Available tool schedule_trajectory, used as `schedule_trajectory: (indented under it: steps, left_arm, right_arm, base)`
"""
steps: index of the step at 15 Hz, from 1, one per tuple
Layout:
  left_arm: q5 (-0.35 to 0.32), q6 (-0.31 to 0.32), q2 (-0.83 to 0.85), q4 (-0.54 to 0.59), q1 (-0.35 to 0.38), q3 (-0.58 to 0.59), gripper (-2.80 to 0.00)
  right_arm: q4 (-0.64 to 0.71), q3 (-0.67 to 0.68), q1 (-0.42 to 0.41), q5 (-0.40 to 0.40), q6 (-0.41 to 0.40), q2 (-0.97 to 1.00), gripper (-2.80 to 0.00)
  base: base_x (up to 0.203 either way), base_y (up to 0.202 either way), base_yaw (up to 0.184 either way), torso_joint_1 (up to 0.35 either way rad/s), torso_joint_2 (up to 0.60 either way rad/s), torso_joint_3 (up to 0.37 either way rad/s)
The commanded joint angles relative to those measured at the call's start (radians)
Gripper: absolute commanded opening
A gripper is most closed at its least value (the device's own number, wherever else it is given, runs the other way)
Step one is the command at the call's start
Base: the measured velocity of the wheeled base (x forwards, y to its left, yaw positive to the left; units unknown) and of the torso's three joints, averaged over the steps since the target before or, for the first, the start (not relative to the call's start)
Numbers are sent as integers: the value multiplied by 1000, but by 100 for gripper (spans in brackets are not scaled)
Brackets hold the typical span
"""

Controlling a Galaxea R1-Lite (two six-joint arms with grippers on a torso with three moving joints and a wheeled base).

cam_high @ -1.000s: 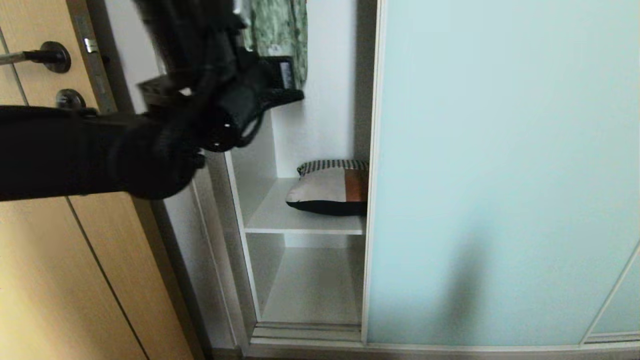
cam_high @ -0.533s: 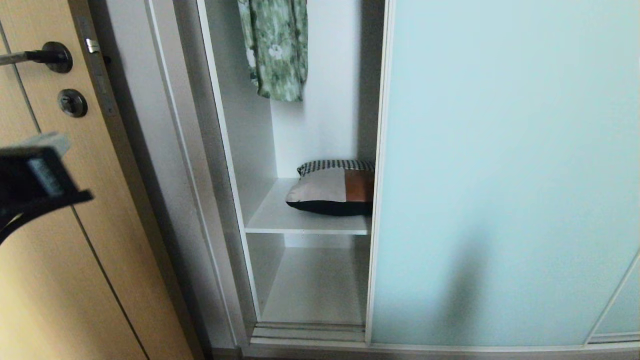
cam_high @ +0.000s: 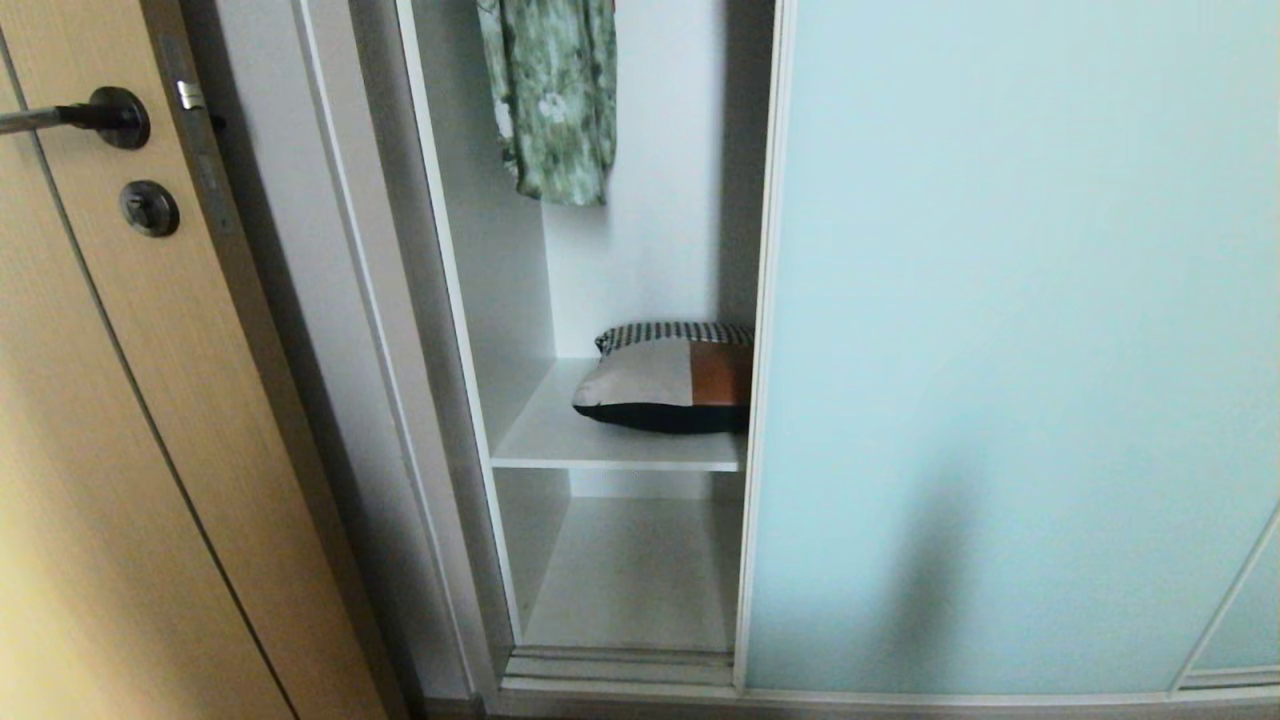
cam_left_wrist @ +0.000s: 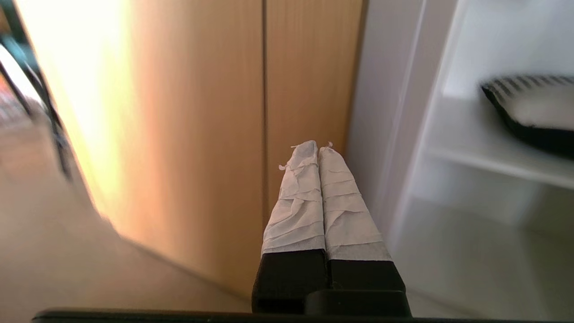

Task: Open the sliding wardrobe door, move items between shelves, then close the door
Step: Open the door

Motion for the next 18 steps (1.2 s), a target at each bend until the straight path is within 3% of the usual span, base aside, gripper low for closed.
schedule_trajectory:
  steps: [1,4,5,7,8,9,11,18]
  left_arm:
    - [-25,-31,-95,127,24,26,-280]
    - [-49,-29,-275,246,63,10,-280]
    - [-124,-31,-327,332,69,-9,-280]
    - [-365,-32,-345,409,75,-22,-280]
    - [-452,-19,-342,442,76,-26,-280]
    - [-473,27,-341,489,77,-35,-280]
    - [-471,123,-342,469,77,-9,-280]
    - [-471,95,-344,436,77,-1,-280]
  right_arm:
    - [0,0,0,0,0,-2,-280]
    - [0,0,0,0,0,-2,-280]
    - [0,0,0,0,0,-2,-280]
    - [0,0,0,0,0,-2,-280]
    - [0,0,0,0,0,-1,-280]
    - [0,0,0,0,0,-2,-280]
    - [0,0,0,0,0,-2,-280]
    - [3,0,0,-1,-5,1,-280]
  base:
    - [0,0,0,0,0,0]
    - [0,0,0,0,0,0]
    - [0,0,0,0,0,0]
    - [0,0,0,0,0,0]
    - [0,0,0,0,0,0]
    - [0,0,0,0,0,0]
    - [0,0,0,0,0,0]
    - [0,0,0,0,0,0]
